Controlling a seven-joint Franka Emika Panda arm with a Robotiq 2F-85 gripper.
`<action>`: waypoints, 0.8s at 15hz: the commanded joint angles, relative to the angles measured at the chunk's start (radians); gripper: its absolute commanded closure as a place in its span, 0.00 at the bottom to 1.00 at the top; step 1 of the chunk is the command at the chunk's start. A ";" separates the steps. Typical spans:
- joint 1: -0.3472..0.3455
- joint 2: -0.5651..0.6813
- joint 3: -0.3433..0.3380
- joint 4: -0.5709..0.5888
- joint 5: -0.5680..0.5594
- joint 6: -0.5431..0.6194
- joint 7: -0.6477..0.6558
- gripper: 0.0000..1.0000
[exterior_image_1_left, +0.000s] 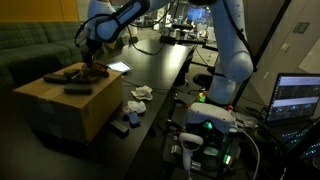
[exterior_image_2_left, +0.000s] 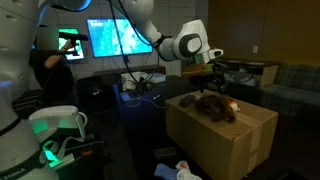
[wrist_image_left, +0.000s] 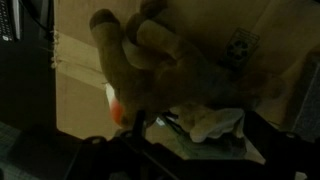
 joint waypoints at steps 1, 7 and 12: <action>-0.002 -0.013 0.013 0.053 0.007 -0.041 -0.018 0.00; 0.029 0.047 0.013 0.159 -0.009 -0.026 0.006 0.00; 0.042 0.130 0.044 0.268 0.010 -0.027 -0.026 0.00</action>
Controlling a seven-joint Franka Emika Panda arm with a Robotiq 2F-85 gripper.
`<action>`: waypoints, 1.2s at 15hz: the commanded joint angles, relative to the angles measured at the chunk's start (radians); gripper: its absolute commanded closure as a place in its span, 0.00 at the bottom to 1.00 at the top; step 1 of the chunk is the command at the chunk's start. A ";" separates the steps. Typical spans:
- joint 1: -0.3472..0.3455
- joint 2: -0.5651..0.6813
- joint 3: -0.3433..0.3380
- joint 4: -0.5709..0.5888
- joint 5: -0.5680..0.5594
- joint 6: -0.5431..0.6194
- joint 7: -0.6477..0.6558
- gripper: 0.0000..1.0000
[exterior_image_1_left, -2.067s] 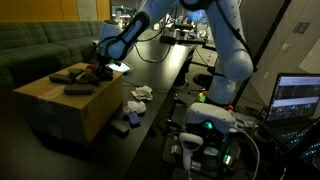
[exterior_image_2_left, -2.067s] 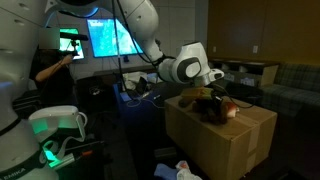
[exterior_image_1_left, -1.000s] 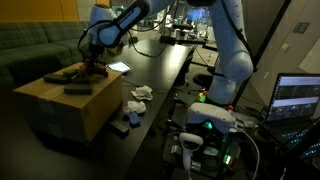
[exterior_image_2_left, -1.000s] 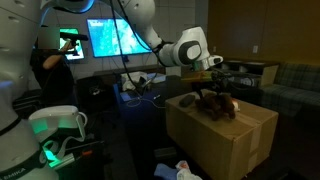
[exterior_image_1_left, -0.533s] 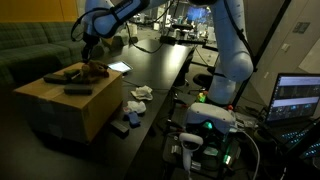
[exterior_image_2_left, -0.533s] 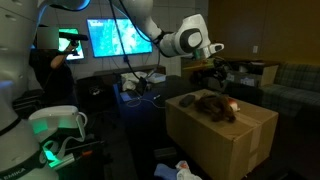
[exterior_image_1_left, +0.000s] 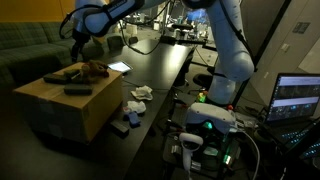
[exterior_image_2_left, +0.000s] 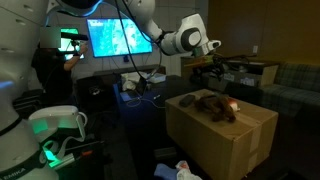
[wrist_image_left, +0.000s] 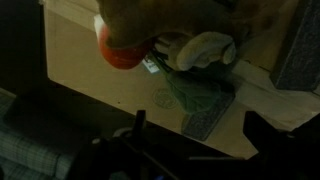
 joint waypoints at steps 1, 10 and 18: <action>0.007 0.094 0.028 0.134 0.012 -0.010 -0.036 0.00; -0.019 0.278 0.122 0.321 0.056 -0.010 -0.204 0.00; -0.020 0.413 0.114 0.442 0.056 -0.045 -0.216 0.00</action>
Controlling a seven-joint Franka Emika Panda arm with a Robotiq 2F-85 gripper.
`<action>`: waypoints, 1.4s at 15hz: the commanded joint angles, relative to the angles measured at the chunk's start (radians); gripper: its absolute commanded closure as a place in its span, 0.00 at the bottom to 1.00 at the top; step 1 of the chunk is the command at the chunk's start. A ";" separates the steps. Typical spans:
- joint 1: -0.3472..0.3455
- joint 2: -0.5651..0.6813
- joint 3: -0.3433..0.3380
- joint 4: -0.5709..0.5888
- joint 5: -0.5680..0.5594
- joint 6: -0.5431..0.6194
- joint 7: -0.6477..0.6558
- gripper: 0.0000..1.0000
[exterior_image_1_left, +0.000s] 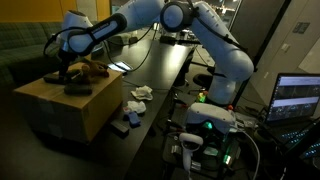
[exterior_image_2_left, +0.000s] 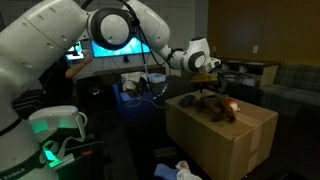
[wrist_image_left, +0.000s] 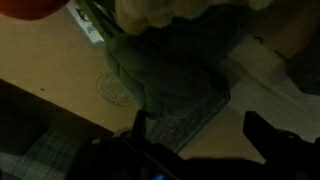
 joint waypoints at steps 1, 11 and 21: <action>-0.008 0.069 0.016 0.102 0.018 -0.041 -0.045 0.00; 0.000 0.150 -0.002 0.212 0.012 -0.101 -0.052 0.00; -0.008 0.189 -0.010 0.283 0.014 -0.187 -0.058 0.30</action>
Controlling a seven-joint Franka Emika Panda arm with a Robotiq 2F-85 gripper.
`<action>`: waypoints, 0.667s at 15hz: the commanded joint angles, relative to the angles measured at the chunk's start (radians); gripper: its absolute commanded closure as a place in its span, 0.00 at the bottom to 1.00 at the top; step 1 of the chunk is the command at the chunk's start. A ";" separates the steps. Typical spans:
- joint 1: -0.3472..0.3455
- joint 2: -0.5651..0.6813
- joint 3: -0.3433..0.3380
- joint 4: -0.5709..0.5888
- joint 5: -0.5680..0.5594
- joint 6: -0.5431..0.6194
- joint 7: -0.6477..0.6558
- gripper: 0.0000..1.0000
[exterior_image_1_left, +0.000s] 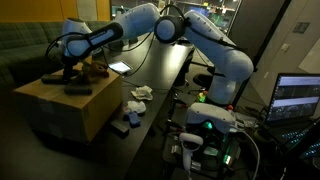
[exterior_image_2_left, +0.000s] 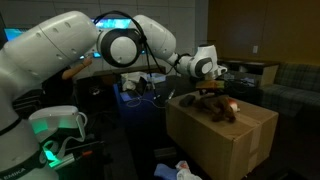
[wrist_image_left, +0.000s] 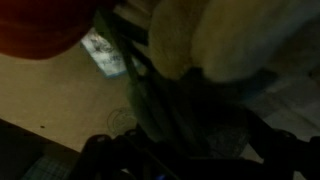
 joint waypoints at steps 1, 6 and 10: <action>0.005 0.035 -0.003 0.072 0.015 -0.058 -0.031 0.38; -0.009 -0.003 0.025 0.054 0.034 -0.163 -0.097 0.61; -0.028 -0.041 0.052 0.037 0.074 -0.286 -0.182 0.61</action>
